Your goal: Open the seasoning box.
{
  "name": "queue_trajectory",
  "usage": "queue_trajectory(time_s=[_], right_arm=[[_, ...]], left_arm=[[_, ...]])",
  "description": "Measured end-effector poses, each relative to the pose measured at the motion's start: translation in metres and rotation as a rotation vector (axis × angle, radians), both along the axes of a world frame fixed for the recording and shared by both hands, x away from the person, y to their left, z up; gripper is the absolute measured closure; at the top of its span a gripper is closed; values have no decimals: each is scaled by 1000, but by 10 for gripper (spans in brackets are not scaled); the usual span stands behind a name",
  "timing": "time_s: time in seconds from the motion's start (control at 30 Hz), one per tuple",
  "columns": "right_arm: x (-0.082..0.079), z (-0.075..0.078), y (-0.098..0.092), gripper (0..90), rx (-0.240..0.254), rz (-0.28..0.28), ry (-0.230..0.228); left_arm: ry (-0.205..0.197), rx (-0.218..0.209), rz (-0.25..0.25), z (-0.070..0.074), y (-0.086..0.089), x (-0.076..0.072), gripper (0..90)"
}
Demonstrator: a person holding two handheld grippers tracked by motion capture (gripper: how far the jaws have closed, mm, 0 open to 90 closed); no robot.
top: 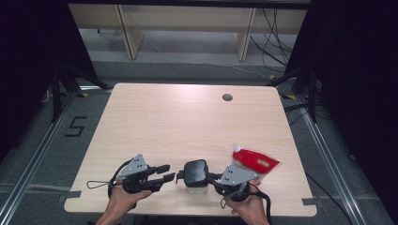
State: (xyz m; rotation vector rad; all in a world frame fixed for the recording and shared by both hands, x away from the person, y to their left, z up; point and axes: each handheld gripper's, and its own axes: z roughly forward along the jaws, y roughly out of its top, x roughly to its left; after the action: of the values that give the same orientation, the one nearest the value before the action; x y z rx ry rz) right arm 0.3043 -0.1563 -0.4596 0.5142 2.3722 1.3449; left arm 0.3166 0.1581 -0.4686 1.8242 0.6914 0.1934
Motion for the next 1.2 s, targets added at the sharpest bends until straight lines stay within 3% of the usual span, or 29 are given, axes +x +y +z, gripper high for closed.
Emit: queue_trajectory(time_s=[0.03,0.07,0.1,0.17,0.23,0.27,0.33,0.37,0.4,0.43,0.47,0.5,0.6,0.7,0.77,0.8,1.07,1.1,1.2], right_arm=[[0,1,1,858,-7,3,-2],[-1,1,2,858,1,-13,3],[-1,2,3,857,4,-13,5],[-1,6,5,858,5,6,-17],[-1,8,5,858,5,3,-17],[0,9,6,857,9,11,-26],[0,11,8,857,15,12,-31],[0,13,9,855,15,15,-31],[0,15,11,854,20,15,-41],[1,16,12,853,21,14,-39],[1,17,13,853,23,18,-44],[3,19,14,853,18,19,-64],[1,22,20,852,36,7,-34],[5,24,27,852,44,33,-54],[6,27,33,852,55,37,-46],[7,28,35,852,57,40,-53],[11,33,64,853,68,74,-39],[13,33,68,853,64,82,-68],[13,31,76,853,73,79,-35]], left_arm=[[3,23,-8,-3,0,1,536],[22,13,1,-6,-1,1,496],[2,62,-20,-10,-1,4,481],[18,76,-19,-16,-5,4,444],[0,120,-39,-20,-8,6,438],[11,107,-34,-23,-11,5,432],[-2,129,-50,-25,-14,7,432],[-26,139,-80,-27,-16,10,439],[-9,134,-70,-29,-18,10,454],[-25,149,-94,-30,-19,12,462],[-16,137,-90,-32,-21,12,473],[-39,154,-114,-33,-21,14,489],[-28,145,-129,-36,-25,14,553],[-39,153,-120,-38,-29,13,630],[-80,197,-119,-36,-28,15,690],[-61,164,-104,-37,-29,14,710],[-107,214,-91,-37,-30,10,730],[-105,213,-88,-37,-30,9,731],[-104,229,-76,-37,-29,8,734]])
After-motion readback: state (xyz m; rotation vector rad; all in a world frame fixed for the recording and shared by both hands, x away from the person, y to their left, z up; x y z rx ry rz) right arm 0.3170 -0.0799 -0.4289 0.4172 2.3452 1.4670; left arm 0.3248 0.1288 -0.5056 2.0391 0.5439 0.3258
